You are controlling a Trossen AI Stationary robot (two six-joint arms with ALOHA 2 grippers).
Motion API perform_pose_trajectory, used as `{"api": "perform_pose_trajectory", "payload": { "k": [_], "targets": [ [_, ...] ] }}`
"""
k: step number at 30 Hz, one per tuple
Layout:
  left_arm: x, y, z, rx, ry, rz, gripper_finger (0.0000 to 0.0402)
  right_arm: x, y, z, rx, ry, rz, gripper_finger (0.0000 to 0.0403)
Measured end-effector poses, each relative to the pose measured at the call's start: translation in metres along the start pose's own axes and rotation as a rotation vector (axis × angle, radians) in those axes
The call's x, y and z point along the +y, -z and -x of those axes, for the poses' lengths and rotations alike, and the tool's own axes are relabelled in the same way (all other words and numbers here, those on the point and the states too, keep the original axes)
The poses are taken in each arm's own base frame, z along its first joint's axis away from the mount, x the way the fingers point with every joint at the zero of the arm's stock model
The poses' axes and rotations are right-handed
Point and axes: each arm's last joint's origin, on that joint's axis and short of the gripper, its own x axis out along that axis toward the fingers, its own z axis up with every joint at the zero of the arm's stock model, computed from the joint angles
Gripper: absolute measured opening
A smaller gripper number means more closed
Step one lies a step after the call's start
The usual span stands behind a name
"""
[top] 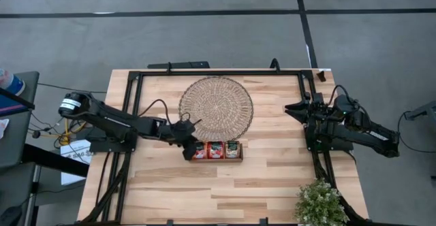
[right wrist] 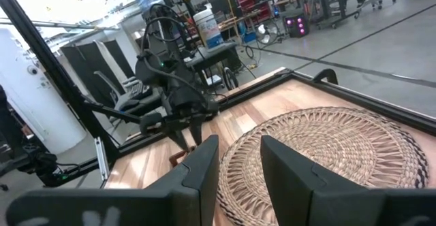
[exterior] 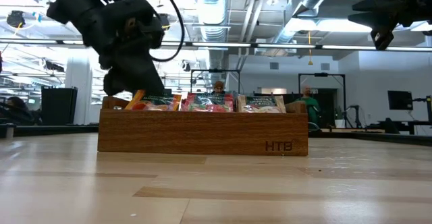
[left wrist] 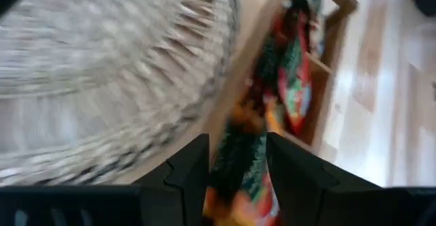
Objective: Pick & Place Tea
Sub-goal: Put the orange tea bag into the left section of the wooden organizer
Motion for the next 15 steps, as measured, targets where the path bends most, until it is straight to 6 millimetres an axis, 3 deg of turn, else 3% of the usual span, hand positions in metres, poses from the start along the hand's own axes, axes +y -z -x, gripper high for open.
{"api": "perform_pose_trajectory", "payload": {
  "k": [6,15],
  "targets": [
    [0.001,0.006,-0.013,0.071,0.036,0.015,0.0138,0.0,0.0,0.0,0.0,-0.001,0.0,0.0102],
    [-0.004,0.003,-0.01,0.072,0.052,0.009,0.0138,0.0,0.0,0.0,-0.001,0.001,0.0,0.0102]
  ]
}}
